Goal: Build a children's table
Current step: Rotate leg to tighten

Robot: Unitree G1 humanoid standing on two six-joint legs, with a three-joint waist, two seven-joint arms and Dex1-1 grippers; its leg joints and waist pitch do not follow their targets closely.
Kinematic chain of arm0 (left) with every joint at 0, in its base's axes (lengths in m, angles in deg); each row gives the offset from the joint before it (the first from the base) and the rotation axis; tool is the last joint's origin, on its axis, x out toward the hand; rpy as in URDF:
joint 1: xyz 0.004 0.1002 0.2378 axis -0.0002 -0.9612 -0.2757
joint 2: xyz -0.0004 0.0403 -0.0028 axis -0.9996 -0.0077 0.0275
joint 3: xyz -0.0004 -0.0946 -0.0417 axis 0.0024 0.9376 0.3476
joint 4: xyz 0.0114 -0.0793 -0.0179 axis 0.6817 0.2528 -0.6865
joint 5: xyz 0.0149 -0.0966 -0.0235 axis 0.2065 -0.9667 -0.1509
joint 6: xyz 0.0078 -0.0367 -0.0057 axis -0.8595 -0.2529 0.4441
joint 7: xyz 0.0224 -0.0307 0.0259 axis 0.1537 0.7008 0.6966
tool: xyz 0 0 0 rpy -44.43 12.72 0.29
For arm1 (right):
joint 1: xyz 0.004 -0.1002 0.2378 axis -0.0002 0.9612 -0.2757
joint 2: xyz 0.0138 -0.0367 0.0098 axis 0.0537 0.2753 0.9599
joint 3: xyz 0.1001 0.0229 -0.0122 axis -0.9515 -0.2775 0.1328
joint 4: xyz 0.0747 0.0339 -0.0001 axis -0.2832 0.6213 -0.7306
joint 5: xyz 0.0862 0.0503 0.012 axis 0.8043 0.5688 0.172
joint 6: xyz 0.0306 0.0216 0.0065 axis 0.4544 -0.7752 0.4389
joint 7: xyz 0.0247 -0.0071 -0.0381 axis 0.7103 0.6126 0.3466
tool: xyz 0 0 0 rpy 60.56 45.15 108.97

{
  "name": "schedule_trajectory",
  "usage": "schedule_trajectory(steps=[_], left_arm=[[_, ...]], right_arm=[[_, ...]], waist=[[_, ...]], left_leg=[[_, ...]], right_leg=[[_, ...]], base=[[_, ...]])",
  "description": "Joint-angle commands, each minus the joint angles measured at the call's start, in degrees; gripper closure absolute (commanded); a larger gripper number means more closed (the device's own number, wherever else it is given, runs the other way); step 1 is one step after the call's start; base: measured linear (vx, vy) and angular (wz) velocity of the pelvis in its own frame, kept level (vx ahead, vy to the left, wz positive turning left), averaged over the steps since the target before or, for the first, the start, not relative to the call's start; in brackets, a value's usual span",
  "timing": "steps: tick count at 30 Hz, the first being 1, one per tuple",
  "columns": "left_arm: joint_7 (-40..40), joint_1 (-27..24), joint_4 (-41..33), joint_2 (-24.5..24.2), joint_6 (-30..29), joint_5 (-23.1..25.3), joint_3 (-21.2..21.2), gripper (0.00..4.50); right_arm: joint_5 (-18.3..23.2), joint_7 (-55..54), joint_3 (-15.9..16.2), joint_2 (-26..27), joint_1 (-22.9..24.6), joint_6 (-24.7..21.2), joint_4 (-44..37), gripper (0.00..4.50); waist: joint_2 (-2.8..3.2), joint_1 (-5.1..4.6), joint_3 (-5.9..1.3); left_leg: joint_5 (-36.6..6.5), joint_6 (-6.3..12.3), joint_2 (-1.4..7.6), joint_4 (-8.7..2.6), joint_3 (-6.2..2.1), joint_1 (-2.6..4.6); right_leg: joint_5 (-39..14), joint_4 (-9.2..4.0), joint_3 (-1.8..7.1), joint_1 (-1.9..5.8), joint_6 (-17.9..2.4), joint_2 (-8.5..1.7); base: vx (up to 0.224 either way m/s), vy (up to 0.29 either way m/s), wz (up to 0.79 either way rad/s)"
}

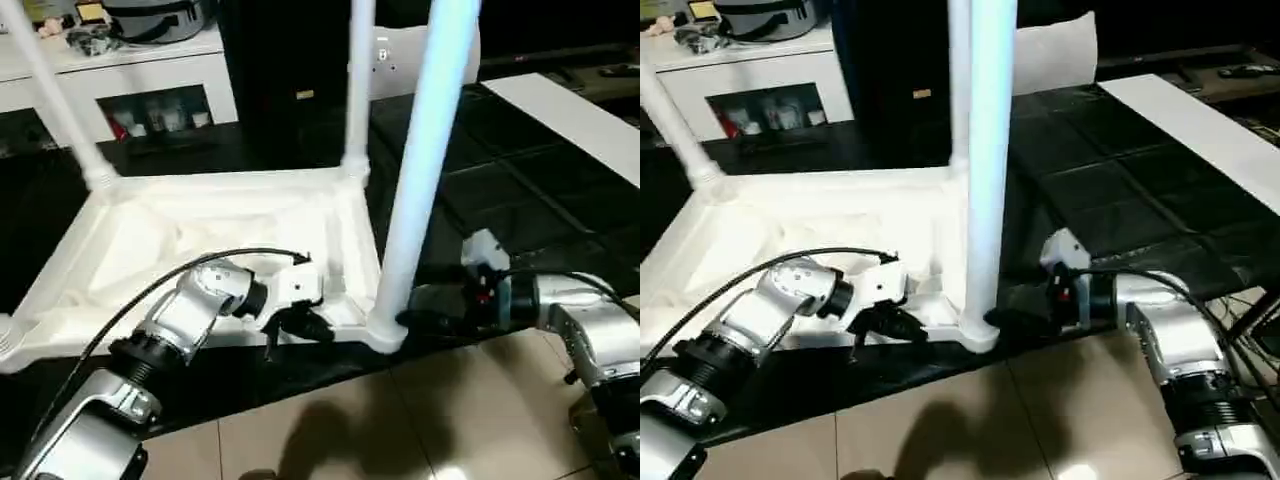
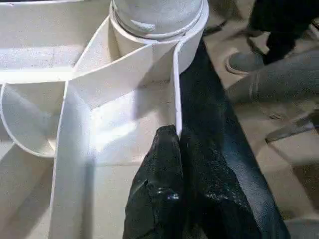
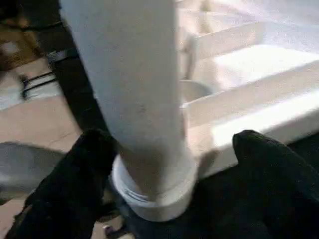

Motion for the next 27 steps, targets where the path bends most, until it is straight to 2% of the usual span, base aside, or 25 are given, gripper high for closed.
schedule_trajectory(steps=[1, 5, 10, 13, 16, 22, 26, 27], left_arm=[[-2.9, 0.2, 0.0, -0.4, 0.6, 1.6, -3.6, 4.5], [-4.1, 0.2, 0.0, -0.6, 1.2, 1.4, -3.9, 4.5], [-5.0, -0.1, -0.6, -0.7, 1.3, 1.3, -4.1, 4.5], [-5.4, -0.3, -0.8, -0.7, 1.2, 1.3, -4.3, 4.5], [-5.7, -0.4, -0.8, -0.8, 1.3, 1.4, -4.3, 4.5], [-5.8, -0.5, -0.5, -1.0, 1.4, 1.4, -4.3, 4.5], [-5.7, -0.7, -0.5, -0.9, 0.3, 1.0, -3.8, 4.5], [-4.7, -0.7, -0.7, -0.3, -1.8, 0.5, -3.1, 4.5]], right_arm=[[-0.5, 1.2, 0.5, -0.4, -1.3, 1.0, -0.9, 0.67], [-0.8, 2.3, 1.5, 0.8, -2.5, 2.4, 1.4, 1.0], [-0.3, 2.9, 1.9, 2.3, -3.8, 3.6, 3.2, 1.31], [0.0, 3.7, 2.2, 2.7, -4.0, 3.7, 3.4, 1.67], [0.7, 5.6, 2.9, 2.7, -4.0, 2.5, 3.5, 1.82], [1.2, 6.9, 2.9, 2.9, -3.7, 2.0, 3.9, 2.4], [2.6, 7.0, 2.1, 3.3, -2.8, 0.5, 2.7, 2.54], [3.4, 4.9, 1.3, 4.1, -2.2, -1.4, 1.5, 2.55]], waist=[[-1.33, -0.18, -3.58], [-1.19, -0.04, -3.59], [-1.16, 0.06, -3.74], [-1.17, 0.09, -3.77], [-1.15, 0.13, -3.77], [-1.14, 0.21, -3.74], [-1.12, 0.22, -3.73], [-1.09, 0.2, -3.75]], left_leg=[[-13.8, 4.29, 1.63, -3.46, -0.06, 0.36], [-13.7, 4.07, 1.64, -3.47, -0.11, 0.34], [-13.3, 4.0, 1.69, -3.39, -0.08, 0.41], [-13.1, 3.99, 1.67, -3.37, -0.07, 0.35], [-12.9, 4.21, 1.67, -3.36, -0.07, 0.33], [-13.1, 4.06, 1.7, -3.39, -0.1, 0.35], [-13.4, 3.86, 1.66, -3.41, -0.1, 0.37], [-13.2, 3.81, 1.68, -3.41, -0.09, 0.41]], right_leg=[[-21.5, -3.99, 2.38, 3.01, -9.7, -3.2], [-22.1, -4.01, 2.34, 2.94, -9.5, -3.2], [-20.2, -3.77, 2.38, 2.93, -10.3, -3.14], [-19.3, -3.66, 2.39, 3.04, -10.5, -3.13], [-19.1, -3.63, 2.38, 3.08, -10.6, -3.11], [-19.7, -3.66, 2.38, 3.05, -10.4, -3.12], [-20.5, -3.75, 2.37, 3.07, -10.1, -3.16], [-20.2, -3.72, 2.39, 3.06, -10.2, -3.11]], base=[[0.0, 0.0, 0.0], [0.0, 0.0, 0.0], [0.0, 0.0, 0.0], [0.0, 0.0, 0.0], [0.0, 0.0, 0.0], [0.0, 0.0, 0.0], [0.0, 0.0, 0.0], [0.0, 0.0, 0.0]])
